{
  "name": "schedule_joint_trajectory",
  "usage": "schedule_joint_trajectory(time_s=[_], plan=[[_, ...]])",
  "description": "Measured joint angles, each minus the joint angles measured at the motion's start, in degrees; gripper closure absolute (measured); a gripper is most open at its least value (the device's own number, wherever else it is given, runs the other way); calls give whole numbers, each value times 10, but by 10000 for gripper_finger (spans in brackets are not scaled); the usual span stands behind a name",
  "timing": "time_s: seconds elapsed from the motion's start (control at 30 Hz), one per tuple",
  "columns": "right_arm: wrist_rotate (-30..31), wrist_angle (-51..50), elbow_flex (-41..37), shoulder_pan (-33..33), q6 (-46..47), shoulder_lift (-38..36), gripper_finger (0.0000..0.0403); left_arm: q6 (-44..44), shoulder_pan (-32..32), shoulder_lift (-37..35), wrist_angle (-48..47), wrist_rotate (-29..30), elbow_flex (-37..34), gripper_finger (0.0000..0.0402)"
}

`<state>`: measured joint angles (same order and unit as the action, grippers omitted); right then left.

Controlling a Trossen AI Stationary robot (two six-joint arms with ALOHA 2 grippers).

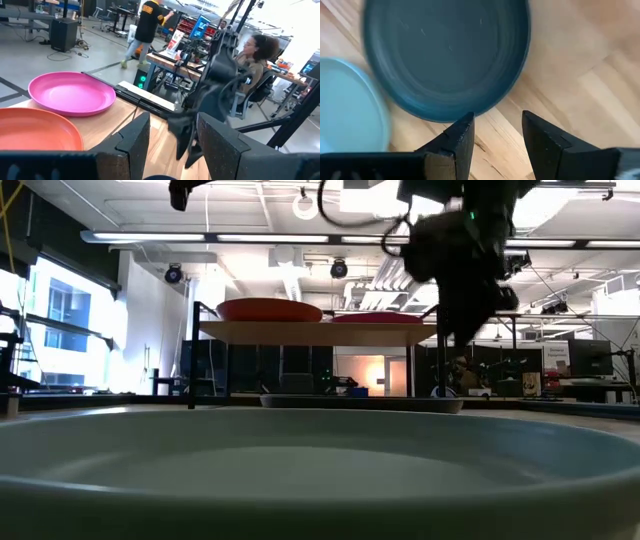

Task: Place and stack plates onto a shelf
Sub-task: Stack the black plate on top of the pink plate on the shelf

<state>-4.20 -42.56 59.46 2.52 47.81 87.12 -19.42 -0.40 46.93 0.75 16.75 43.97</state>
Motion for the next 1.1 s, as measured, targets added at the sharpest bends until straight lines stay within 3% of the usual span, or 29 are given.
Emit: schedule_joint_trajectory(time_s=[0.23, 0.43, 0.87, 1.1], plan=[[-18, 140, -80, -15, 77, -13, 257, 0, 0, 0, -4, -1, 0, 248], [45, 146, -110, -14, 132, -8, 258, 0, 0, 0, -12, -1, 0, 248], [25, 243, -129, -1, 151, 22, 258, 0, 0, 0, -13, 1, 0, 248], [23, 244, -129, 2, 157, 51, 258, 0, 0, 0, -17, 3, 0, 248]])
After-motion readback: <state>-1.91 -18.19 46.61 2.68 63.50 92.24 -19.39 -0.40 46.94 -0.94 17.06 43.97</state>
